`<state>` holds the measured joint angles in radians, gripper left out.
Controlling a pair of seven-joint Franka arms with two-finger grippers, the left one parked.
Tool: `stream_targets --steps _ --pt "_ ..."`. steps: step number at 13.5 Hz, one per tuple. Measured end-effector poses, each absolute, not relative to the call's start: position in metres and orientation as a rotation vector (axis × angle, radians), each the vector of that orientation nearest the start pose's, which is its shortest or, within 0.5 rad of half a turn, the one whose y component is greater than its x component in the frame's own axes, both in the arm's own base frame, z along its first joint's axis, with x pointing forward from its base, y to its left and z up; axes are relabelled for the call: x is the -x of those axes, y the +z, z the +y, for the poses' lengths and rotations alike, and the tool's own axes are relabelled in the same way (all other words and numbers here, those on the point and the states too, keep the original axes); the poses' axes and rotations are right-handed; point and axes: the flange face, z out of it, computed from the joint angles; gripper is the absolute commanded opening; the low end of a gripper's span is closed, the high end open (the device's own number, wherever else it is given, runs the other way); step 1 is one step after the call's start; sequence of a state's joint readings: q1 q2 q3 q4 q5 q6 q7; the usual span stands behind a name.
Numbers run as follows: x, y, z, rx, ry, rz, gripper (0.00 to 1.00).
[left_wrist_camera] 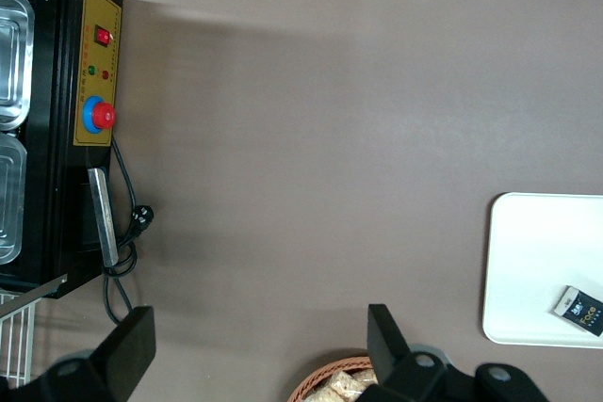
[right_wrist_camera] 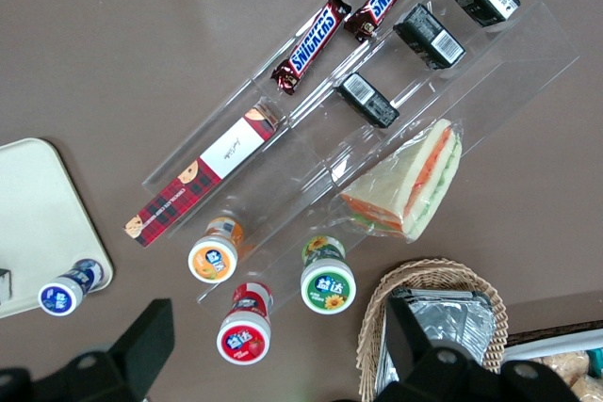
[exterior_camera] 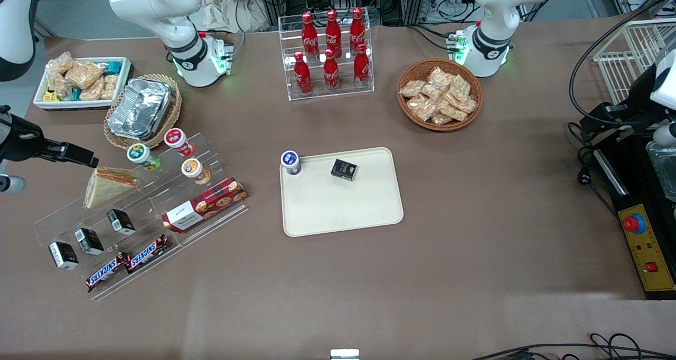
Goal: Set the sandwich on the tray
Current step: 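Move the right gripper toward the wrapped sandwich in the acrylic display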
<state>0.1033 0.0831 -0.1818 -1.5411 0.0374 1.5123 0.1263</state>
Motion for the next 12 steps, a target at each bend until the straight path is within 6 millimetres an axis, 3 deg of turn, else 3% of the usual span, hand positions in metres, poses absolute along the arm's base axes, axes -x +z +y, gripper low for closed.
stream_targets --steps 8,12 --pt "-0.569 0.584 -0.036 3.107 0.196 0.328 1.0" --pt "-0.572 0.58 -0.048 3.116 0.187 0.609 1.0"
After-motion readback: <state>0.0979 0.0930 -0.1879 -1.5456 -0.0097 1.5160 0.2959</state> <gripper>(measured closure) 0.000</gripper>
